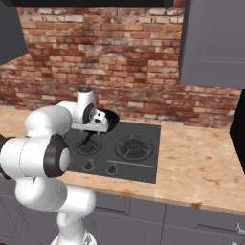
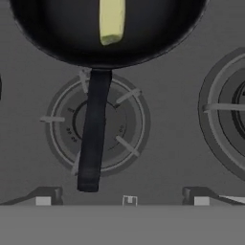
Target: Pick up the butter stick and place it in the pan. Then turn on the burner for the pan.
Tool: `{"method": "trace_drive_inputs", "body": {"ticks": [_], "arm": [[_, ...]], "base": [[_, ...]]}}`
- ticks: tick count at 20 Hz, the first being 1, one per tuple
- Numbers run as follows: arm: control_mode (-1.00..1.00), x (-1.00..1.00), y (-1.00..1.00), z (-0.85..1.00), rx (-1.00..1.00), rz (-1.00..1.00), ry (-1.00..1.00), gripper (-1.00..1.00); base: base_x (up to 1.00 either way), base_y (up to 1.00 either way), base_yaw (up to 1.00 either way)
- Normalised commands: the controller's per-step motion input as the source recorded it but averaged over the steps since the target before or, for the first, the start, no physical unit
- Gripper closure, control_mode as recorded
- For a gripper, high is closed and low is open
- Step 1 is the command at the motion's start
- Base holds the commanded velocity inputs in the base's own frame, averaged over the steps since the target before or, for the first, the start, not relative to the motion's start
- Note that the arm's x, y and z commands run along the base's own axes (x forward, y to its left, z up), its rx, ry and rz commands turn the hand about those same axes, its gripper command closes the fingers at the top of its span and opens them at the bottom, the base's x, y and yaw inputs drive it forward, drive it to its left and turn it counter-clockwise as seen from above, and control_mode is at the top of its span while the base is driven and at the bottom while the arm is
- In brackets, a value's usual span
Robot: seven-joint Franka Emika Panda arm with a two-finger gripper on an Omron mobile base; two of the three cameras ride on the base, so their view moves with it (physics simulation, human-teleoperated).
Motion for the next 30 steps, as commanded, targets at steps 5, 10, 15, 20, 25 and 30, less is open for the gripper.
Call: {"method": "trace_drive_inputs", "body": {"ticks": [5, 10, 15, 20, 25, 30], "arm": [[-1.00, -0.40, 0.00, 0.00, 0.00, 0.00, 0.00, -1.00], [-1.00, -0.43, -0.01, 0.00, 0.00, 0.00, 0.00, -1.00], [-1.00, -0.38, 0.00, 0.00, 0.00, 0.00, 0.00, -1.00], [-1.00, -0.32, 0.00, 0.00, 0.00, 0.00, 0.04, -1.00], [-1.00, -0.12, -0.03, 0.00, 0.00, 0.00, 0.02, -1.00], [-1.00, -0.01, -0.13, 0.00, 0.00, 0.00, 0.00, -1.00]], "base": [[0.00, 0.00, 0.00], [0.00, 0.00, 0.00], [0.00, 0.00, 0.00], [0.00, 0.00, 0.00], [0.00, 0.00, 0.00], [0.00, 0.00, 0.00]]}}
